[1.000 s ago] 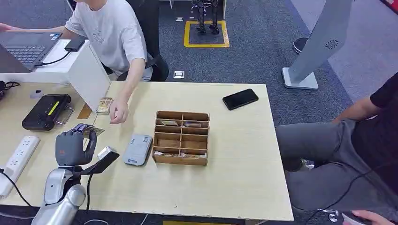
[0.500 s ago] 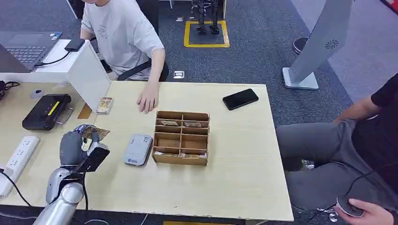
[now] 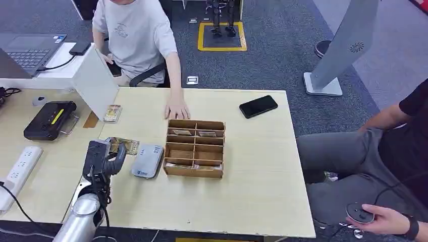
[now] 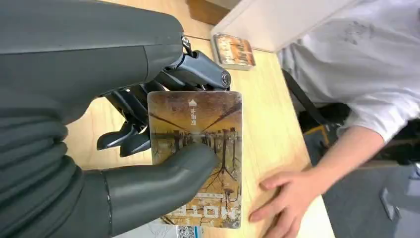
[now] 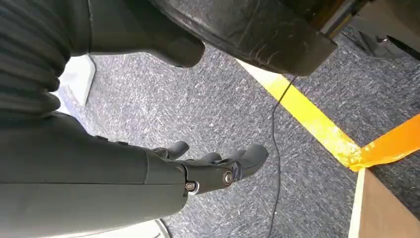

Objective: Pass the card to the sensor for recognition and then transmit it.

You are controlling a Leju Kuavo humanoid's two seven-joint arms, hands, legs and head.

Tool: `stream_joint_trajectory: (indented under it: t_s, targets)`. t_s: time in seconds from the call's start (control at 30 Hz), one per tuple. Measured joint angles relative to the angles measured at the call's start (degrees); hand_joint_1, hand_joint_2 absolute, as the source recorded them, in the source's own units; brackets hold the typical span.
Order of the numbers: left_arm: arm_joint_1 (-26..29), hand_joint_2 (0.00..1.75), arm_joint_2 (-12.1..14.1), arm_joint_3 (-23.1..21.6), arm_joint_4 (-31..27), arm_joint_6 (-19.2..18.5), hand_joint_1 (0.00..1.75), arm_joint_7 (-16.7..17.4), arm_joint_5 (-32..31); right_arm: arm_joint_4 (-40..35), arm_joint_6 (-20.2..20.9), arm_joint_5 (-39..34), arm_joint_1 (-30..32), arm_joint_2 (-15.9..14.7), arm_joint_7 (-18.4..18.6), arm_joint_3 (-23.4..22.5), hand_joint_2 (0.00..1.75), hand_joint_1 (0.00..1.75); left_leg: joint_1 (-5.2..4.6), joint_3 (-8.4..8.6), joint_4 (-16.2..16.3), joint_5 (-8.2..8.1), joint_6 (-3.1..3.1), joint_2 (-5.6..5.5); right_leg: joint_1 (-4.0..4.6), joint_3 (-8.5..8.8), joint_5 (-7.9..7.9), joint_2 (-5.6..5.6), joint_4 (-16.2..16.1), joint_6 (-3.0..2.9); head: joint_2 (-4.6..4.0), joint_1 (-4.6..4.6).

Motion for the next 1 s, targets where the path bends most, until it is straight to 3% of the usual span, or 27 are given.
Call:
stream_joint_trajectory:
  t_s: [0.23, 0.5, 0.8, 1.0]
  targets:
    - [-2.2, 1.75, -2.4, -3.1, 3.0, 8.2, 1.75, 1.5, -2.8, 0.2, -0.4, 0.0, -0.1, 0.1, 0.7, -0.2, 1.75, 0.0, -0.01, 0.0, 0.0, 0.02, -0.03, -0.02, 0.0, 0.01, 0.01, -0.02, 0.0, 0.0, 0.0, 0.0]
    - [-3.9, 1.75, -3.9, -6.5, 4.8, 9.2, 1.75, 2.8, -3.1, 0.2, 0.0, 0.0, -0.1, 0.2, 0.7, -0.2, 1.75, 0.0, -0.01, -0.01, 0.0, 0.02, -0.03, -0.01, 0.0, 0.01, 0.01, 0.0, 0.0, 0.0, 0.0, 0.0]
    - [-4.1, 1.75, -4.3, -6.9, 5.9, 9.4, 1.75, 2.8, -3.3, 0.2, 0.1, 0.0, -0.1, 0.2, 0.7, -0.2, 1.75, 0.0, 0.0, 0.0, 0.0, 0.02, -0.03, -0.01, 0.0, 0.0, 0.01, 0.0, 0.0, 0.0, 0.0, 0.0]
    - [-5.3, 1.75, -4.8, -7.5, 9.2, 13.4, 1.75, 3.7, -5.0, 0.2, 0.2, 0.0, -0.1, 0.2, 0.8, -0.2, 1.75, 0.0, 0.0, -0.01, 0.0, 0.02, -0.03, 0.0, 0.0, 0.01, 0.01, 0.0, 0.0, 0.0, 0.0, 0.0]
